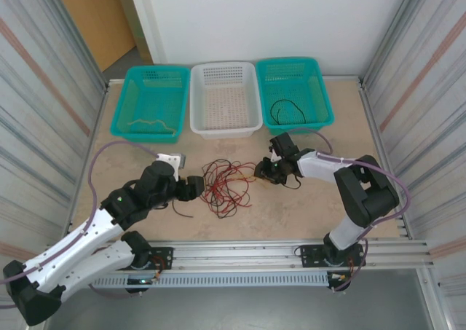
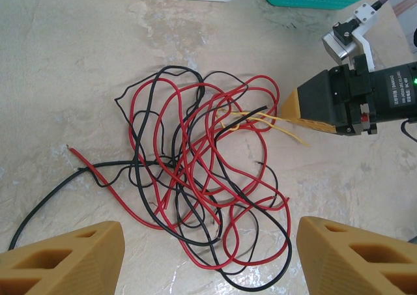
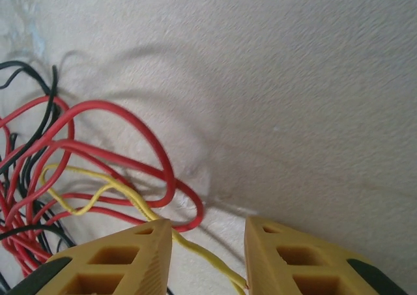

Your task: Untangle the cables

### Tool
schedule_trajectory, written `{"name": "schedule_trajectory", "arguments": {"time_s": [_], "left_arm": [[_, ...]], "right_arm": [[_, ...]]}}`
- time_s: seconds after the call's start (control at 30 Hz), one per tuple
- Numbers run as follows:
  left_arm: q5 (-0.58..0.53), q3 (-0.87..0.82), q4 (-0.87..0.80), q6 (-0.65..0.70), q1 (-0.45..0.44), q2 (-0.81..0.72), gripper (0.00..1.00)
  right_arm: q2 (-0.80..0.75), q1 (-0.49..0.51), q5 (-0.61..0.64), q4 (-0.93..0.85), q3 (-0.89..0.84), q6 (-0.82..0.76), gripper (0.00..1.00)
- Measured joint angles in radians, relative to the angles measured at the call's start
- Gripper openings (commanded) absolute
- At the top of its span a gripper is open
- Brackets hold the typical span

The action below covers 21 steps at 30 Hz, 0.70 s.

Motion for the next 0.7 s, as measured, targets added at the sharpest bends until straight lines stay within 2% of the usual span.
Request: {"name": "schedule_trajectory", "arguments": {"time_s": [0.07,0.17,0.37,0.4,0.47,0.5,0.7], "left_arm": [[0.0,0.0,0.0,-0.005,0.0,0.001,0.71],[0.0,-0.003,0.009,-0.01,0.0,0.006,0.71],[0.001,-0.004,0.037,-0.013,0.0,0.019,0.71],[0.001,-0.004,0.041,-0.013,0.0,0.02,0.7],[0.001,-0.004,0.048,-0.013,0.0,0.021,0.71],[0.002,-0.004,0.05,-0.013,0.0,0.021,0.71],[0.002,-0.004,0.051,-0.016,0.0,0.013,0.71]], "right_arm": [[-0.004,0.003,0.001,0.0,-0.001,0.006,0.2],[-0.021,0.007,0.001,-0.001,-0.005,0.021,0.01],[-0.123,0.036,0.013,-0.039,-0.003,0.029,0.0],[-0.147,0.046,0.022,-0.057,0.004,0.028,0.01],[-0.181,0.061,0.046,-0.094,0.032,0.021,0.23],[-0.188,0.069,0.062,-0.114,0.051,0.013,0.31],[-0.124,0.079,0.144,-0.198,0.103,-0.093,0.47]]}}
